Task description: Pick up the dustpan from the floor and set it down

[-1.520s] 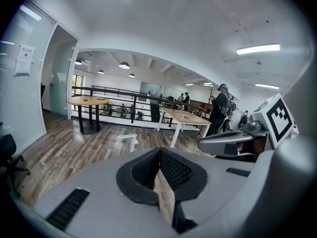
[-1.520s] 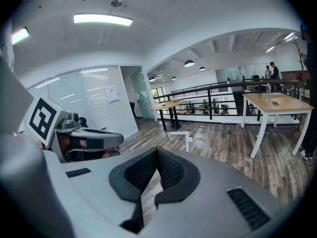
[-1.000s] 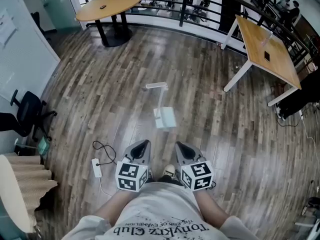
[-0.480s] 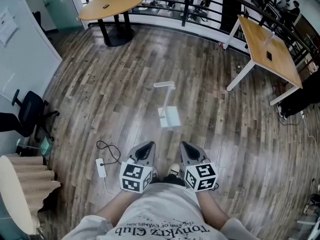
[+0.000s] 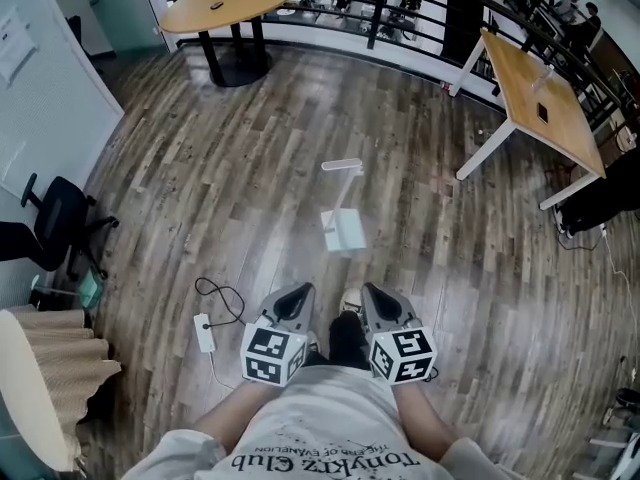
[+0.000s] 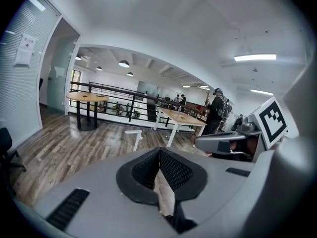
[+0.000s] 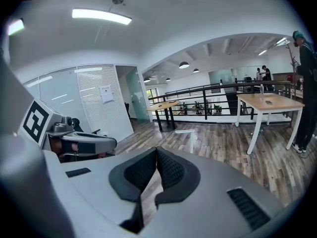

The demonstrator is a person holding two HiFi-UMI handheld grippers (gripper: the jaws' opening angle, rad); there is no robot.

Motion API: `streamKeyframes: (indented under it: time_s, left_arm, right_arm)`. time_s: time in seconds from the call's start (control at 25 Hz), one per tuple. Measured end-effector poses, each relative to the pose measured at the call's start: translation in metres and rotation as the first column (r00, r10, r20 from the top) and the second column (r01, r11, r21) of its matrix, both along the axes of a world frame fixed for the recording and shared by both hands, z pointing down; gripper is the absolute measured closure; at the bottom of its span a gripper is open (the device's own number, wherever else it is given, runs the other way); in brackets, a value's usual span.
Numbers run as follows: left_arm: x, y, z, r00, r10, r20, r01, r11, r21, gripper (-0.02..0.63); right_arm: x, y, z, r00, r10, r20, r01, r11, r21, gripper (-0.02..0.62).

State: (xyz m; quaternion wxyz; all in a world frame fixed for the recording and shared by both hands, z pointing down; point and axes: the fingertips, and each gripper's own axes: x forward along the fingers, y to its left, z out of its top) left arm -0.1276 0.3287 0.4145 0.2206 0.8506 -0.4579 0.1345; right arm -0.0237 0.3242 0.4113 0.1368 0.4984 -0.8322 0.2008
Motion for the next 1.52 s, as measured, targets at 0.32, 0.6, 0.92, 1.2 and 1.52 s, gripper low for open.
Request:
streamKeyframes:
  time_s: [0.32, 0.6, 0.92, 1.2, 1.52]
  left_arm:
    - [0.000, -0.040, 0.001, 1.000, -0.015, 0.003, 0.015, 1.000, 0.004, 0.583]
    - [0.013, -0.101, 0.001, 1.000, -0.029, -0.004, 0.029, 1.000, 0.008, 0.583]
    - [0.037, -0.187, -0.004, 0.996, -0.091, 0.004, 0.091, 0.996, 0.012, 0.583]
    - [0.065, -0.246, 0.000, 0.992, -0.120, 0.035, 0.120, 0.993, 0.004, 0.583]
    - [0.091, -0.287, 0.000, 0.990, -0.125, 0.066, 0.124, 0.992, 0.023, 0.583]
  right_arm:
    - [0.001, -0.043, 0.006, 1.000, -0.013, 0.010, 0.013, 1.000, -0.003, 0.571]
    - [0.013, -0.111, 0.010, 0.999, -0.045, 0.018, 0.045, 0.999, -0.012, 0.571]
    - [0.036, -0.208, 0.003, 0.993, -0.115, 0.011, 0.115, 0.993, -0.008, 0.571]
    - [0.062, -0.268, 0.006, 0.988, -0.151, 0.025, 0.152, 0.988, -0.021, 0.571]
    - [0.086, -0.305, 0.016, 0.984, -0.175, 0.030, 0.176, 0.984, -0.038, 0.571]
